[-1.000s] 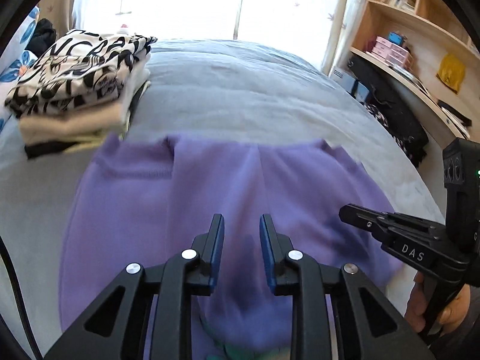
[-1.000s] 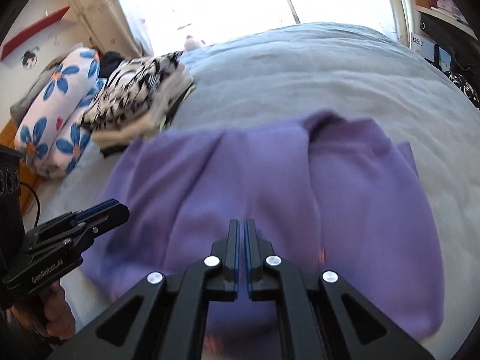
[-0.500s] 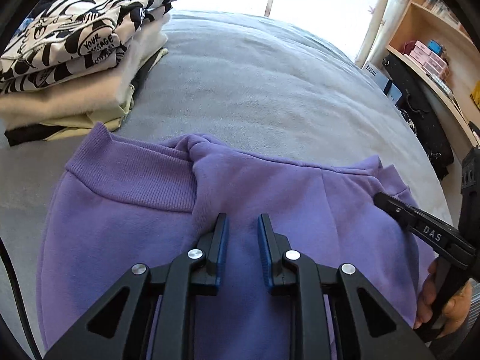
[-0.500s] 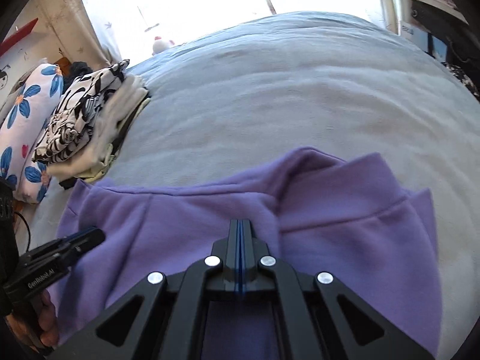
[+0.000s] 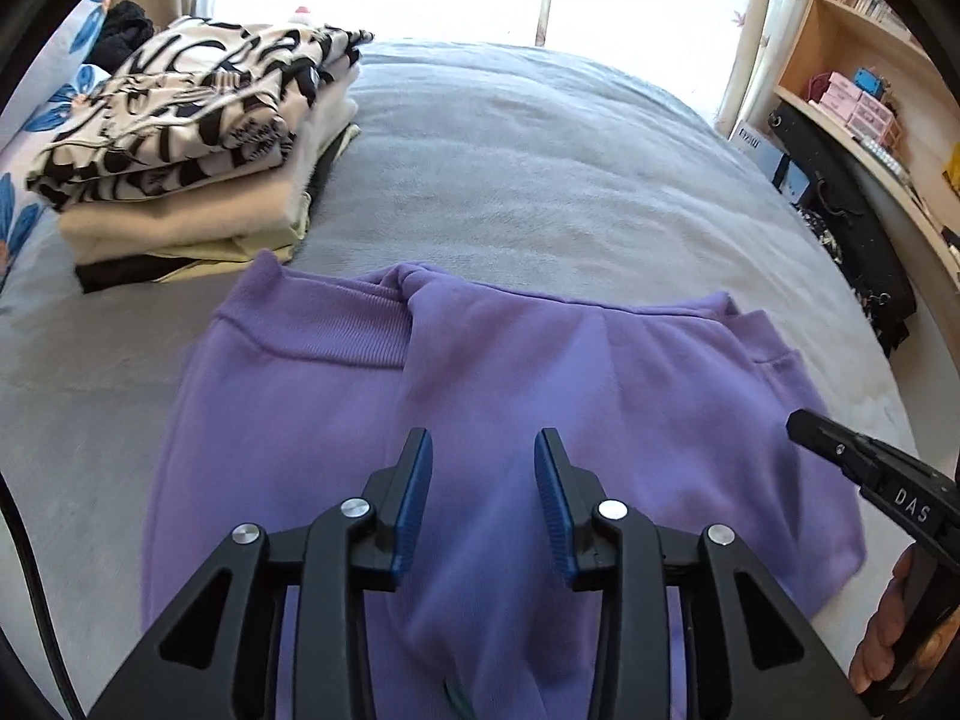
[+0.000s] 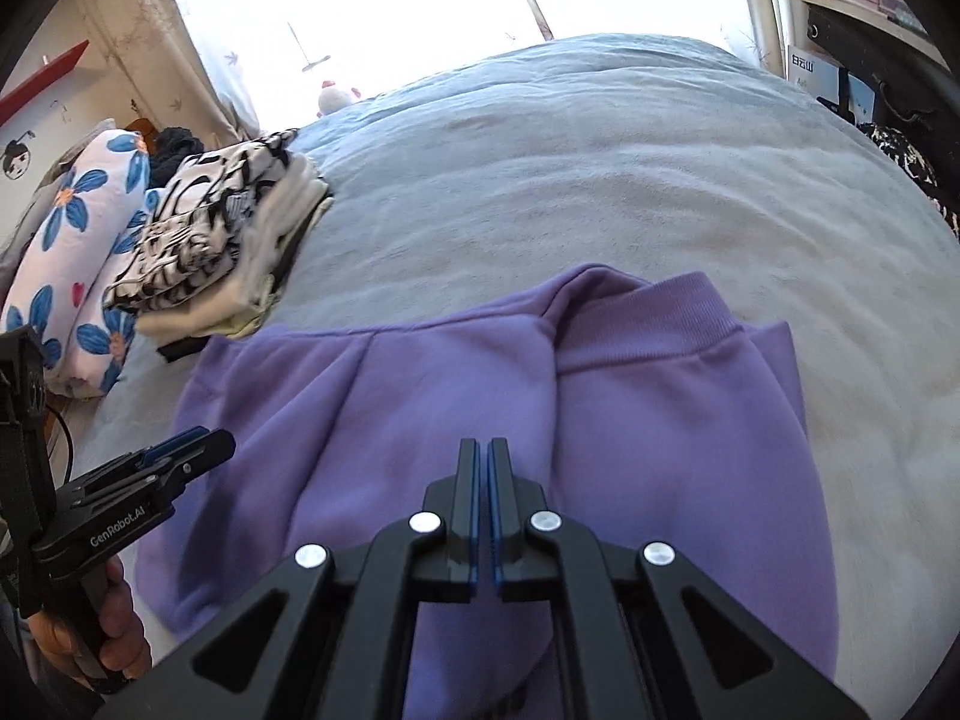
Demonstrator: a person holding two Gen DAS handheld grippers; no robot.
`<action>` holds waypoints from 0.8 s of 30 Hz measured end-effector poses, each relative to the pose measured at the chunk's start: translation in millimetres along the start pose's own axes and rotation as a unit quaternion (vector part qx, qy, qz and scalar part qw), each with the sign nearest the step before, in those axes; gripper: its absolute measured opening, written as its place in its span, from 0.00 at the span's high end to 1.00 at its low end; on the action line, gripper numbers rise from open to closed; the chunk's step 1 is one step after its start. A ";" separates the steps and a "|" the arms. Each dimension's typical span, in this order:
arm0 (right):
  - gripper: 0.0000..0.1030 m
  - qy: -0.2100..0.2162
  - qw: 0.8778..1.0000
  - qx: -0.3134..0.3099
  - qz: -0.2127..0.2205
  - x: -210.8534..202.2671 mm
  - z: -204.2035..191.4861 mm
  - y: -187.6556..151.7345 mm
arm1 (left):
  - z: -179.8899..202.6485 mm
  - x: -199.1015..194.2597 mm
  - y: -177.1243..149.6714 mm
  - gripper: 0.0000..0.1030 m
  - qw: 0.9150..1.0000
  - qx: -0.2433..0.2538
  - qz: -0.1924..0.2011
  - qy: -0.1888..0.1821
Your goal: Fold large clothes
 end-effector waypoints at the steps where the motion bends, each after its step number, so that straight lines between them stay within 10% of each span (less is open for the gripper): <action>1: 0.98 0.004 1.000 -0.001 -0.002 -6.5 -2.9 -4.0 | 2.1 -11.0 -4.2 0.66 1.000 0.001 0.001 0.001; 24: 0.98 0.035 0.991 -0.109 0.076 -190.5 -73.0 -80.5 | 31.0 -181.1 -76.4 0.53 0.999 0.017 0.043 0.011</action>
Point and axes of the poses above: each gripper's, at about its wrist camera, not at the fingertips, and x roughly the way its jaws point, z to its right, y to its top, the point moved 4 cm from there along x, roughly the way its jaws point, and after that the axes turned 13 degrees about x, right-handed, at the moved point
